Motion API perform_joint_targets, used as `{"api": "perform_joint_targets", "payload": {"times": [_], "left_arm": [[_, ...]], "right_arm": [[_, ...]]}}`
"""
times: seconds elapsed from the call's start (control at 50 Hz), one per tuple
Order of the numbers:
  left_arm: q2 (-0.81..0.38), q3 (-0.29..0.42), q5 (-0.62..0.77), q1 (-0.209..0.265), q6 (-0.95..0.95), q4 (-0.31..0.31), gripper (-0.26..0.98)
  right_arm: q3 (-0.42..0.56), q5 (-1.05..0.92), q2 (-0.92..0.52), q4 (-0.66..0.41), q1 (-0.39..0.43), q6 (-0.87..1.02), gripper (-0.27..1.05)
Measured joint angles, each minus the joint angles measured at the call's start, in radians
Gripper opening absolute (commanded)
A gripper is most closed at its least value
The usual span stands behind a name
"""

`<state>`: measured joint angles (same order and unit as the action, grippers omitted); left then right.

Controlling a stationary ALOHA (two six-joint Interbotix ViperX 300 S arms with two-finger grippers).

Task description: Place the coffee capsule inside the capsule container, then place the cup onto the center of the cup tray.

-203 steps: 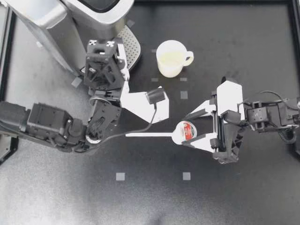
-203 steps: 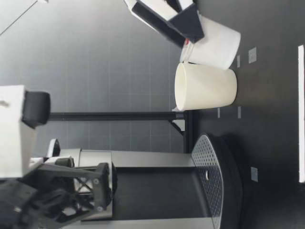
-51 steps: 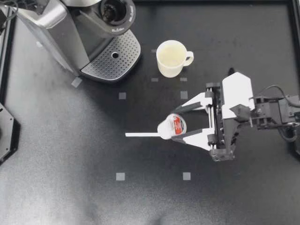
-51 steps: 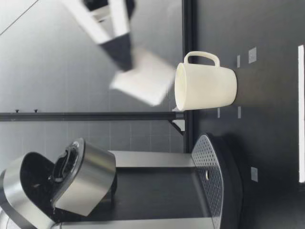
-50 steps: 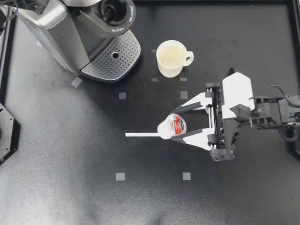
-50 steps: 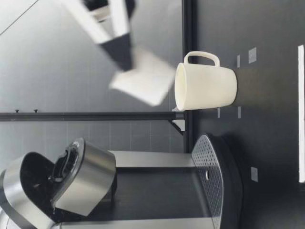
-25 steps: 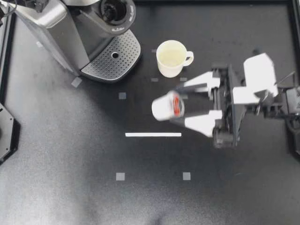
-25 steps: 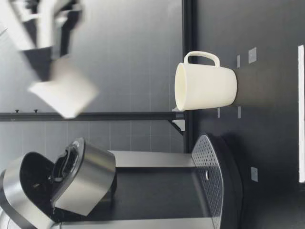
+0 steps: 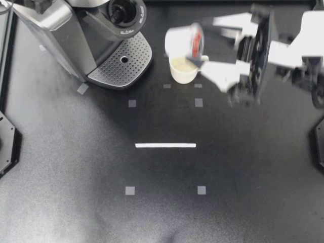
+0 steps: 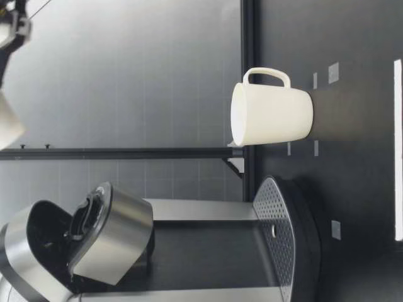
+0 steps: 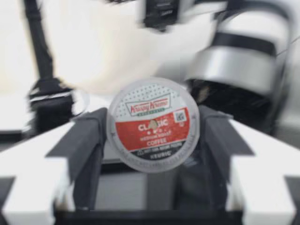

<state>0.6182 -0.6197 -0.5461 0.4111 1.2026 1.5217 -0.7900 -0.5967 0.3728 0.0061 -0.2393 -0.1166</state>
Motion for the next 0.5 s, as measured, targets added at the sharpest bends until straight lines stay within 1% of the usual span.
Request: {"api": "perform_joint_targets", "payload": {"times": [0.1,0.18,0.5], "left_arm": [[0.041,-0.002,0.072,0.0,0.021,0.0,0.09],[0.071,0.0,0.109,0.0,0.031,0.0,0.09],[0.144,-0.025,0.14,0.0,0.046,0.0,0.09]], "right_arm": [[0.037,0.0,-0.031,0.002,-0.04,-0.003,0.57],[0.066,0.002,-0.06,0.0,-0.055,-0.008,0.58],[0.19,0.066,-0.215,0.0,-0.069,-0.057,0.58]]}}
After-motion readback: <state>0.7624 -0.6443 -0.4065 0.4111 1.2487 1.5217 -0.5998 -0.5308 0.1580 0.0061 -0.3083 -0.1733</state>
